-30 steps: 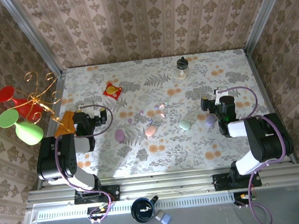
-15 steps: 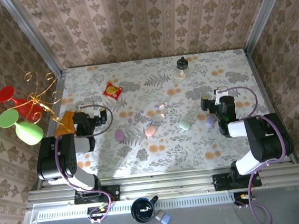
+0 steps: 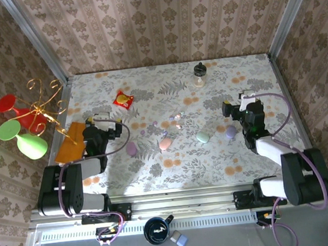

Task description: Insert the wireless bluetooth earbuds into the charging case

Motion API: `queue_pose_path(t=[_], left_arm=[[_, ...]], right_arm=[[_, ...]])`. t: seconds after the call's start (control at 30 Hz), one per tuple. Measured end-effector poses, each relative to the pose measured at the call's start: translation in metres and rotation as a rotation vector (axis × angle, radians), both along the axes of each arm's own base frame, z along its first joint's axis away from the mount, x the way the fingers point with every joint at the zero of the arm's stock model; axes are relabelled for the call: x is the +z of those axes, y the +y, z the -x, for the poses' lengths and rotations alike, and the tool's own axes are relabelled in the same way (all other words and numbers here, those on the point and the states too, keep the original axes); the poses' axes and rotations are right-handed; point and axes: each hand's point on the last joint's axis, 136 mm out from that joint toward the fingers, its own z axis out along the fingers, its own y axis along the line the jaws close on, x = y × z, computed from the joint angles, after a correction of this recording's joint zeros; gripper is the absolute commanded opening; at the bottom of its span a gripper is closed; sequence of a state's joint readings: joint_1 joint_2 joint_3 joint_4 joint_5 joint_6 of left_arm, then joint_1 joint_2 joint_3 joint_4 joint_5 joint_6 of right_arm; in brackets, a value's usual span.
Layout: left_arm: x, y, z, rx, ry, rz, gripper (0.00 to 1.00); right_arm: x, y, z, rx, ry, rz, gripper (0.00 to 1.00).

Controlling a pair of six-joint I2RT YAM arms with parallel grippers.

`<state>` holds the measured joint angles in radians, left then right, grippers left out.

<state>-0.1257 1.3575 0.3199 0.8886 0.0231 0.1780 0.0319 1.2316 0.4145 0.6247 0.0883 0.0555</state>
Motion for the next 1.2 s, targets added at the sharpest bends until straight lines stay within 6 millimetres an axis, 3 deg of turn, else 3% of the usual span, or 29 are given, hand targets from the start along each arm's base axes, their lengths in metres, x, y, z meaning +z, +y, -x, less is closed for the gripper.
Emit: queue_pose_path(t=[0.27, 0.43, 0.57, 0.73, 0.93, 1.2], left_arm=[[0.002, -0.055, 0.007, -0.160, 0.075, -0.130, 1.00], [0.020, -0.071, 0.007, -0.155, 0.139, -0.133, 1.00], [0.030, -0.084, 0.013, -0.143, 0.224, -0.051, 1.00], [0.008, -0.104, 0.040, -0.136, 0.401, -0.016, 1.00], [-0.024, -0.096, 0.076, -0.030, 0.591, -0.010, 1.00], [-0.034, -0.074, 0.112, 0.061, 0.638, 0.118, 0.98]], right_arm=[[0.026, 0.031, 0.017, 0.116, 0.023, -0.116, 1.00], [0.023, 0.059, 0.032, 0.201, 0.087, -0.212, 1.00], [0.017, 0.105, 0.047, 0.327, 0.135, -0.240, 1.00], [0.013, 0.163, 0.073, 0.503, 0.178, -0.232, 1.00], [-0.003, 0.193, 0.085, 0.568, 0.230, -0.212, 1.00], [-0.026, 0.210, 0.081, 0.557, 0.273, -0.216, 1.00]])
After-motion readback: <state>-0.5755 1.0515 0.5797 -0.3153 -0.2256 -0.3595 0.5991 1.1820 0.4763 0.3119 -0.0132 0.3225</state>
